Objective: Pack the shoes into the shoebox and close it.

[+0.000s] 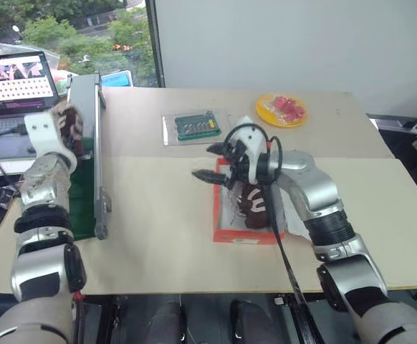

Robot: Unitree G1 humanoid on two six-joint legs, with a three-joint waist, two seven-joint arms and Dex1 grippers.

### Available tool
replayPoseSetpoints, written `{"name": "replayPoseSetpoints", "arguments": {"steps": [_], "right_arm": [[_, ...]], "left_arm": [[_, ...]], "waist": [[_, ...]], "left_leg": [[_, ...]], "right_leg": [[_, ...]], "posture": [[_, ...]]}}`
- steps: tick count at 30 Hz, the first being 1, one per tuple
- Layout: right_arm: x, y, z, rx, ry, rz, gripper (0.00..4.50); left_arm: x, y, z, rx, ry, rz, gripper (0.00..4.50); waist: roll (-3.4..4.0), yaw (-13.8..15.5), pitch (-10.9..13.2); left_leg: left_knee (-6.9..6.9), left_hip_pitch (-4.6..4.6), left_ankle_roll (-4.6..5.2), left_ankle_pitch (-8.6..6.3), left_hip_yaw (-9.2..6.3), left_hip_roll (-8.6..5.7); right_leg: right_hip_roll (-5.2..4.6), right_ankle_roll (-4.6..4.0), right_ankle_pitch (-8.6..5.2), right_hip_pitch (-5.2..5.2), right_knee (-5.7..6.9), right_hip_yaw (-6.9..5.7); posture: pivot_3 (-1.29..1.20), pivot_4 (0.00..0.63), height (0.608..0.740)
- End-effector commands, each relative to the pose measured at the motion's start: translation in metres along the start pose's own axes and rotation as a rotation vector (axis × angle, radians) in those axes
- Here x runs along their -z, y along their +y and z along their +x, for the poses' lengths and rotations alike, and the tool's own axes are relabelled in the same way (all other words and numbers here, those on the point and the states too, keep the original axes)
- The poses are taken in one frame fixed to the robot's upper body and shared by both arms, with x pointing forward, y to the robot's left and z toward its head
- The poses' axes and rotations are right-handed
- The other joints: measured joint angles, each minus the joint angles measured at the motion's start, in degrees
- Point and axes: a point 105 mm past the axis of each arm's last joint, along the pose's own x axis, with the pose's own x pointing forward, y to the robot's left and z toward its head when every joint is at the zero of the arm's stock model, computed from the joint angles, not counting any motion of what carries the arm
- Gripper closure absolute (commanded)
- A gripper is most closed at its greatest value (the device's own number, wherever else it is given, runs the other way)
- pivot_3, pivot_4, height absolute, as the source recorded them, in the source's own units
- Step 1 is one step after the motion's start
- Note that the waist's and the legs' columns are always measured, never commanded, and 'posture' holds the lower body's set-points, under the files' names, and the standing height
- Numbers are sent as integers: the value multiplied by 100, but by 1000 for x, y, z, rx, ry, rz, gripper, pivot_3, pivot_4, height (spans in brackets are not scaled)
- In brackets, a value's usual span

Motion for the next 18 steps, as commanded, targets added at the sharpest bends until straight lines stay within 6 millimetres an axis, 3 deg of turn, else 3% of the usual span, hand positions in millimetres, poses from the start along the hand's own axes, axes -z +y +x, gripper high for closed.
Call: {"name": "replayPoseSetpoints", "arguments": {"steps": [1, 5, 8, 14, 18], "right_arm": [[-55, -19, -11, 83, -214, 159, 0], [-94, -50, -28, 165, -453, 469, 0], [-99, -70, -43, 207, -537, 634, 0], [-88, -71, -41, 257, -468, 595, 0], [-88, -69, -43, 259, -471, 592, 0]], "left_arm": [[-70, -78, -6, 346, -243, -11, 4471], [-81, -137, -24, 572, -298, -103, 4471], [-89, -181, -36, 721, -317, -167, 4471], [-85, -209, -32, 770, -288, -235, 4471], [-81, -232, -39, 841, -262, -272, 4471]], "waist": [[0, 24, 0], [1, -15, 0], [1, -38, 0], [3, -185, 0], [3, -188, 0]], "left_leg": [[1, -2, 0, 0, 0, -2], [-3, 15, 1, 0, 5, -2], [-11, 21, -2, 3, 5, 0], [-18, 24, 2, 2, 4, -1], [-18, 24, 3, 3, -9, -1]], "right_leg": [[-2, 0, 0, 1, -1, -1], [0, 0, 0, 10, -3, 5], [2, 0, 0, 10, -3, 8], [6, 0, 0, 5, -4, 26], [5, 0, 0, 6, -4, 26]], "posture": [[0, 150, 740], [0, 150, 740], [0, 150, 740], [0, 150, 740], [0, 150, 740]]}}
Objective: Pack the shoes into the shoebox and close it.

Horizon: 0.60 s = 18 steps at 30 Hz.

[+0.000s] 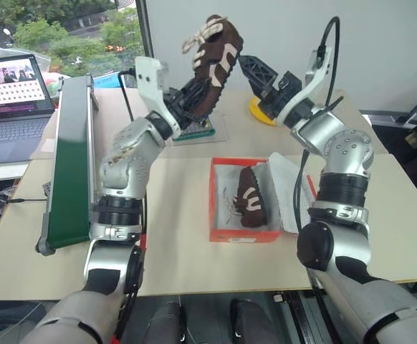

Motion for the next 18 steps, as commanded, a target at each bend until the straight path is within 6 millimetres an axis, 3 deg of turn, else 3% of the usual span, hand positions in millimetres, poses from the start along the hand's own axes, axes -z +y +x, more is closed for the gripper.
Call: {"name": "replayPoseSetpoints", "arguments": {"steps": [1, 9, 10, 18], "right_arm": [[-8, 16, -2, -44, -21, -45, 0], [-6, 17, -4, -38, -18, -58, 0], [-5, 17, -3, -40, -17, -57, 509], [-1, 16, -1, -42, -12, -44, 3028]], "left_arm": [[-12, -23, 11, 76, -35, 3, 4471], [1, -44, 16, 124, -2, -57, 4471], [1, -48, 17, 135, 2, -63, 4484], [1, -52, 15, 158, 22, -98, 4484]], "waist": [[0, 16, 0], [0, 46, 0], [0, 45, 0], [1, 53, 0]], "left_leg": [[0, 0, 1, 0, -2, -1], [1, -2, 4, 0, -23, -1], [1, -2, 4, 0, -23, -1], [0, -2, 7, -1, -26, -1]], "right_leg": [[-1, 0, 0, 1, 0, 0], [-1, 0, 0, 1, -2, 0], [-1, 0, 0, 1, -2, 0], [-1, 0, 0, 1, -3, 0]], "posture": [[0, 150, 740], [0, 150, 740], [0, 150, 740], [0, 150, 740]]}}
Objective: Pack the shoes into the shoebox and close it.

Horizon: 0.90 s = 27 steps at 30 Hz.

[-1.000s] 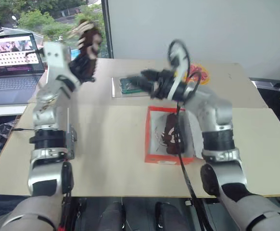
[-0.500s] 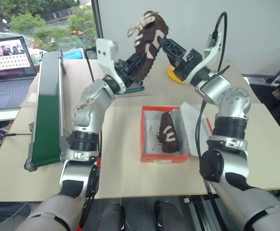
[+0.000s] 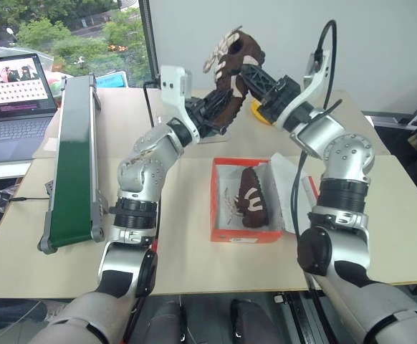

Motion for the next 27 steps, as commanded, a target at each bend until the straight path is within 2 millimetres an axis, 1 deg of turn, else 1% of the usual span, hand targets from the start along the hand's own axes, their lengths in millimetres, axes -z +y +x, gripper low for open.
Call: {"name": "replayPoseSetpoints", "arguments": {"steps": [1, 3, 4, 6, 8, 10, 11, 13, 16, 18, 19, 21, 22, 23, 25, 27], "right_arm": [[-6, 12, 4, -46, -28, -9, 3387], [-6, 12, 4, -44, -31, -4, 3917], [-6, 12, 5, -45, -32, -2, 4054], [-6, 11, 6, -44, -31, -3, 4125], [-6, 11, 6, -40, -29, -12, 4145], [-7, 8, 6, -21, -26, -45, 4151], [-7, 7, 6, -12, -24, -63, 4158], [-10, 4, 6, 19, -18, -116, 4167], [-20, 0, 6, 64, -20, -177, 4167], [-28, -2, 8, 114, -12, -221, 4167], [-31, -6, 8, 165, 12, -260, 4167], [-31, -19, 6, 317, 137, -372, 4167], [-29, -23, 4, 370, 208, -414, 4167], [-28, -24, 1, 384, 264, -436, 4167], [-11, -22, -9, 329, 431, -459, 4167], [7, -28, -22, 314, 559, -404, 4167]], "left_arm": [[-15, -26, 5, 114, -40, 8, 4484], [-14, -25, 4, 114, -29, 5, 4484], [-14, -23, 3, 109, -22, 8, 4484], [-13, -15, -1, 85, -8, 16, 4484], [-15, -4, -6, 48, 0, 16, 4484], [-22, 7, -17, 32, -11, -7, 3486], [-26, 10, -22, 29, -14, -3, 3300], [-33, 21, -33, -5, -3, 28, 2423], [-42, 33, -53, -16, 25, 57, 1444], [-48, 48, -68, -59, 41, 88, 1444], [-52, 57, -77, -93, 54, 108, 1444], [-57, 71, -93, -143, 75, 146, 1444], [-59, 75, -99, -161, 88, 161, 1444], [-58, 76, -103, -167, 99, 169, 1444], [-53, 76, -107, -174, 119, 178, 1444], [-45, 72, -107, -166, 135, 175, 1444]], "waist": [[0, 0, 0], [0, -1, 0], [0, -2, 0], [0, -3, 0], [0, -1, 0], [1, -12, 1], [1, -19, 1], [2, -30, 1], [3, -32, 2], [4, -32, 2], [4, -29, 2], [7, -35, 4], [7, -32, 4], [7, -30, 4], [7, -1, 5], [7, 16, 4]], "left_leg": [[0, 0, 0, 0, -1, 0], [0, 0, 0, 0, 0, 0], [0, 0, 0, 0, 0, 0], [0, 0, -1, 1, 0, 0], [0, 0, -1, 1, 0, 0], [0, 0, -1, 1, 0, 0], [0, 0, -1, 1, 0, 1], [-2, 1, -2, 1, 0, 2], [-2, 1, -3, 2, 0, 2], [-2, 1, -3, 2, 0, 2], [-1, 1, -4, 2, 0, 2], [-1, 1, -4, 3, 1, 2], [-4, 1, -4, 3, 3, 2], [-6, 1, -4, 3, 3, 2], [-9, 0, -5, 3, 2, 2], [-7, -2, -1, 0, 1, 3]], "right_leg": [[0, 0, 0, 0, 0, 0], [0, 0, 0, 0, 0, 0], [0, 0, 0, 0, 0, 0], [0, 0, 0, 0, 0, 0], [0, 0, 0, 0, 0, 0], [0, 0, 0, 0, 0, 0], [0, 0, 0, -1, 0, 1], [2, 0, 0, -3, 0, 2], [2, 0, 0, -3, 1, 3], [1, 0, 0, -3, 1, 2], [1, 0, 0, -3, 2, 2], [1, 0, 0, -4, 2, 2], [1, 0, 0, -7, 3, 4], [0, -1, -1, -8, 2, 3], [0, -1, -1, -7, 0, 1], [0, -1, -1, 0, -11, -3]], "posture": [[0, 150, 740], [0, 150, 740], [0, 150, 740], [0, 150, 740], [0, 150, 740], [0, 150, 740], [0, 150, 740], [0, 150, 740], [0, 150, 740], [0, 150, 740], [0, 150, 740], [0, 150, 740], [0, 150, 740], [0, 150, 740], [0, 150, 740], [0, 150, 740]]}}
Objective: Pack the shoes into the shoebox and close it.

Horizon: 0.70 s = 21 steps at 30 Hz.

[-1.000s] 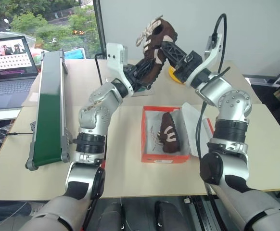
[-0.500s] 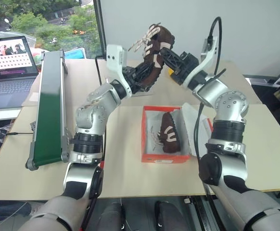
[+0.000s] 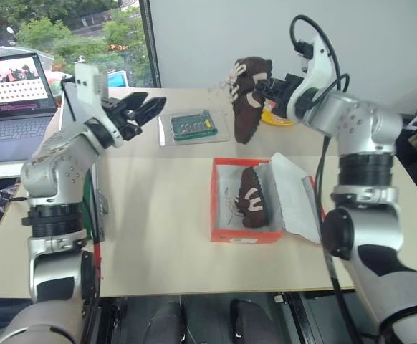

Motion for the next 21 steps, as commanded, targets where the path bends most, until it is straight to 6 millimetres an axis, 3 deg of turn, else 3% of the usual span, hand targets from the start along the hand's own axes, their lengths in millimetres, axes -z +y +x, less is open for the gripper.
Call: {"name": "replayPoseSetpoints", "arguments": {"steps": [1, 6, 15, 21], "right_arm": [[25, 11, -7, -112, 176, 15, 4167], [58, 9, -12, -183, 299, 144, 4167], [98, 4, -10, -161, 370, 209, 4167], [113, 14, -9, -200, 400, 232, 4167]], "left_arm": [[-2, -15, 1, 44, -8, 44, 1444], [12, -25, 2, 76, 28, 38, 1444], [16, -25, 0, 64, 45, 42, 1444], [16, -27, 0, 69, 48, 41, 1444]], "waist": [[0, 5, 0], [0, 8, 0], [0, -7, 0], [0, -2, 0]], "left_leg": [[2, -1, 4, -3, 1, -1], [5, -3, 12, -7, 2, -3], [4, -1, 9, -5, 2, -2], [5, 0, 7, -4, 0, -2]], "right_leg": [[-2, 0, 0, 1, -2, 1], [-3, 1, 1, 3, -3, 3], [-1, 1, 1, 1, 0, 5], [-1, 1, 1, 2, 0, 3]], "posture": [[0, 150, 740], [0, 150, 740], [0, 150, 740], [0, 150, 740]]}}
